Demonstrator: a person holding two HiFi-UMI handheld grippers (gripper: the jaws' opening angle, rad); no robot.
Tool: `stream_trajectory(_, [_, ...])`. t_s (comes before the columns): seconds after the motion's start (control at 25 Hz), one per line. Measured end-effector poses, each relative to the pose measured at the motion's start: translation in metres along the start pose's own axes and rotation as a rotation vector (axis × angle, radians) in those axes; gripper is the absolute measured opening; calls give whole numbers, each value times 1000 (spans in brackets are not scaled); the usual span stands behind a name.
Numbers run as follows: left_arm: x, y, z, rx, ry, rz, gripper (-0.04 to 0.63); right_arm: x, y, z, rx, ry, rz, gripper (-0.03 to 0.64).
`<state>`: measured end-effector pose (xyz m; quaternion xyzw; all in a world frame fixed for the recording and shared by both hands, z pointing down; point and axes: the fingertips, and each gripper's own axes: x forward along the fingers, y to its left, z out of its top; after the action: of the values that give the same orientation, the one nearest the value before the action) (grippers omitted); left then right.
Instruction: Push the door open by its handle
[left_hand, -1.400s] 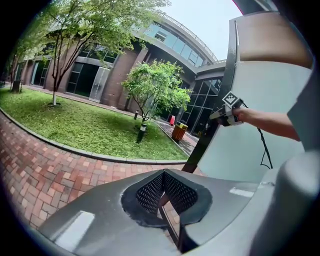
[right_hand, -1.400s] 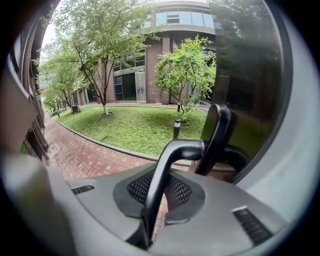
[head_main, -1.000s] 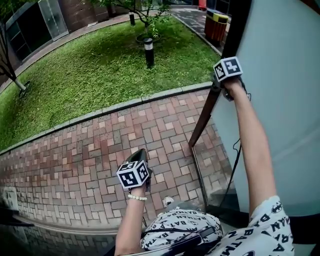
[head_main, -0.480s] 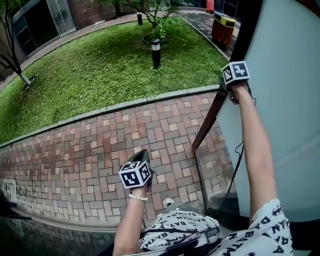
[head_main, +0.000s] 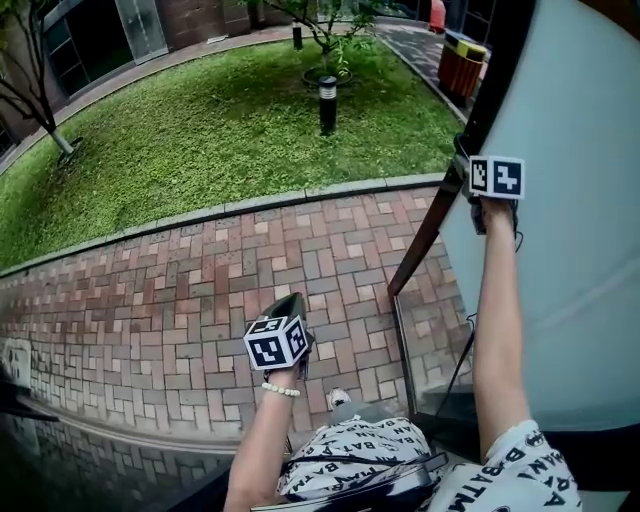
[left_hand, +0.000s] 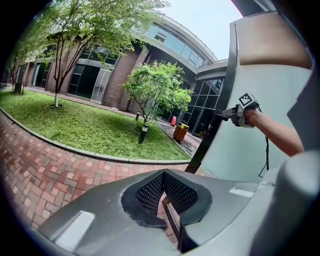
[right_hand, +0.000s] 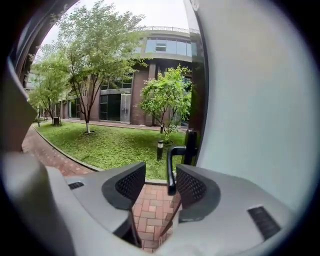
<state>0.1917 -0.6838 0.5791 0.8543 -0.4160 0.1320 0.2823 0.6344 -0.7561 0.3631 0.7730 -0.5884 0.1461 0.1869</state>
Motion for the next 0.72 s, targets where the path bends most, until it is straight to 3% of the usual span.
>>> stream_trajectory(0.16, [-31, 0, -1, 17, -31, -5, -12, -47, 36, -22, -50, -52, -4, 150])
stream_trajectory(0.24, [-54, 0, -9, 24, -42, -7, -12, -75, 56, -39, -47, -77, 9, 51])
stream_trajectory(0.32, [-81, 1, -22, 27, -52, -5, -12, -106, 83, -60, -24, -100, 57, 12])
stream_trajectory(0.72, [-238, -6, -90, 30, -63, -5, -12, -268, 216, -180, 6, -80, 239, 14])
